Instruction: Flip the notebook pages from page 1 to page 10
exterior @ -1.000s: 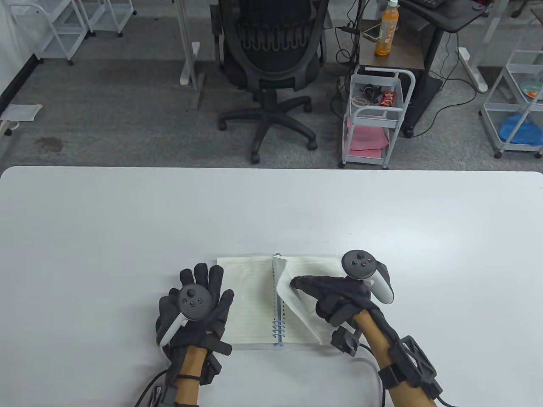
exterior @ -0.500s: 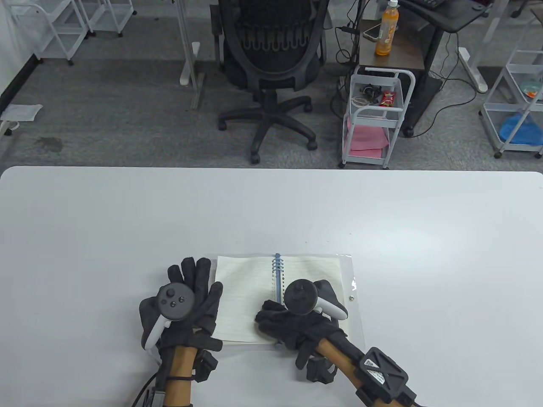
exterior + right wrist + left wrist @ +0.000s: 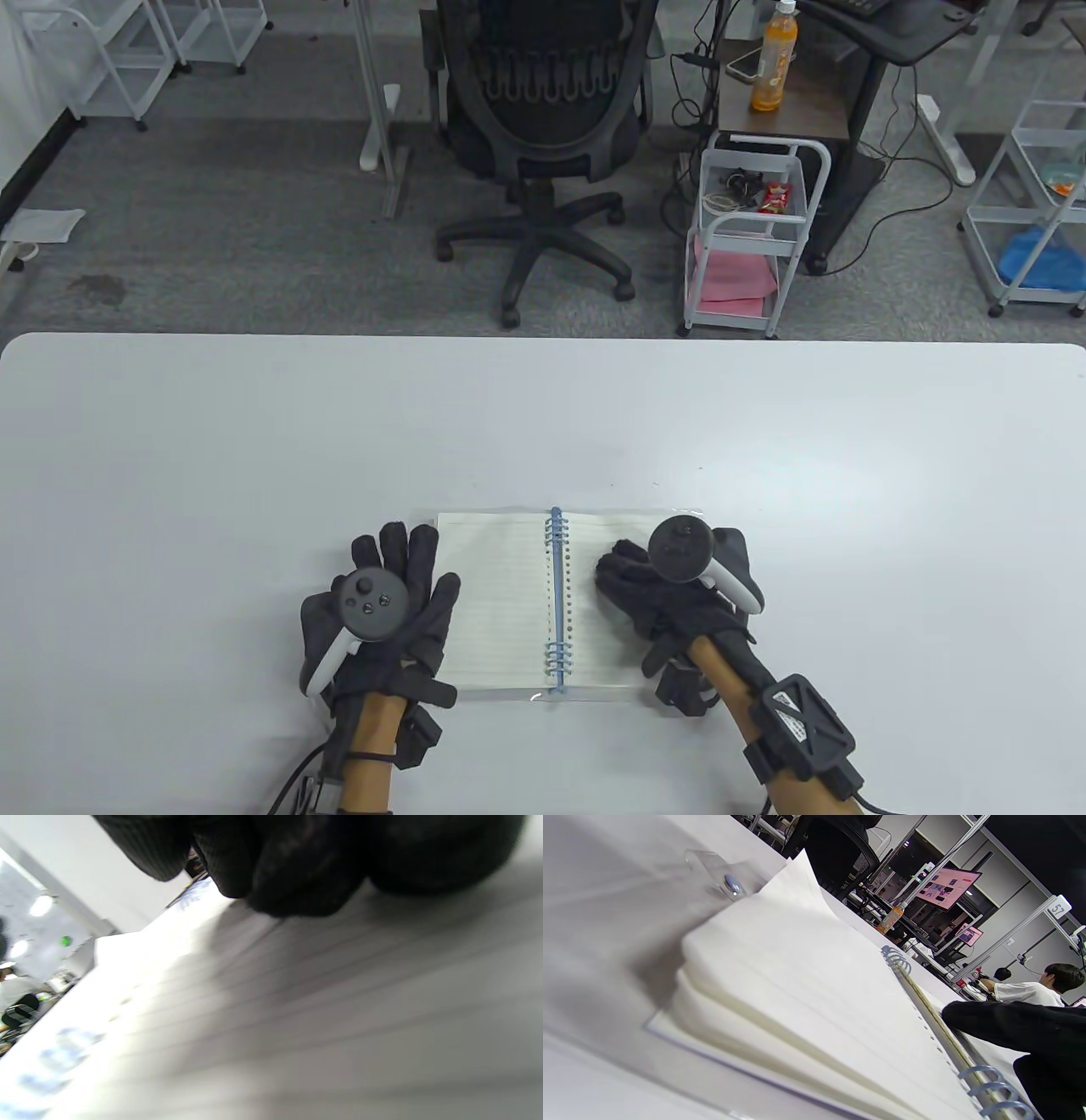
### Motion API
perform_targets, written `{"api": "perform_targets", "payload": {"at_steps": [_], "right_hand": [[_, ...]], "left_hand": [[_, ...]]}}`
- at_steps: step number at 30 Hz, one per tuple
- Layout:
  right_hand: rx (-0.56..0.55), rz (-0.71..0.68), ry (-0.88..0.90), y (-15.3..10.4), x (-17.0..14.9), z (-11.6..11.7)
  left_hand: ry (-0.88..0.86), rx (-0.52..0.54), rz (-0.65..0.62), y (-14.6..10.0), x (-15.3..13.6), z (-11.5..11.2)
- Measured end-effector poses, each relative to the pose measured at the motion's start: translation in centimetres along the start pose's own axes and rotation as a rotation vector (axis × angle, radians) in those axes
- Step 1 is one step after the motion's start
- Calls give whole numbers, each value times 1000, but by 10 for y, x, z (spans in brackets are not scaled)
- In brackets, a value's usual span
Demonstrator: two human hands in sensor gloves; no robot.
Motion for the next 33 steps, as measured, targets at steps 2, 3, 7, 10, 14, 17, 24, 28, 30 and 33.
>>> {"api": "perform_targets", "payload": {"at_steps": [2,3,7,10,14,17,24,28,30,33], "right_hand": [[-33,67,-24,3,-12,-8],[-49,104,-51,4,-19,-11],[-92,165,-116,11,-42,-17],[-97,182,-131,13,-49,-19],[-85,204,-132,14,-51,-18],[-76,211,-139,13,-50,-18],[-146,189,-137,12,-46,-22],[-201,135,-142,9,-33,-27],[-157,117,-79,8,-28,-28],[-67,67,154,2,-18,-31]], "left_hand": [[1,-3,4,0,0,-1],[5,-6,7,1,0,-2],[22,-22,15,4,0,-5],[32,-33,20,6,0,-8],[42,-43,25,8,1,-10],[48,-42,25,8,1,-11],[44,-51,25,8,2,-11],[43,-49,23,8,2,-12],[39,-47,22,8,2,-12],[38,-39,23,7,1,-11]]}}
Point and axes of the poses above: the tracker on the back of each hand, its own x axis roughly to the thumb side, its own y axis roughly from the wrist to the fingertips, z = x × y, the point moved 4 cm from there along y, roughly from the wrist to the fingertips, and after that the axes turned 14 degrees about -x, right-handed, at the moved point
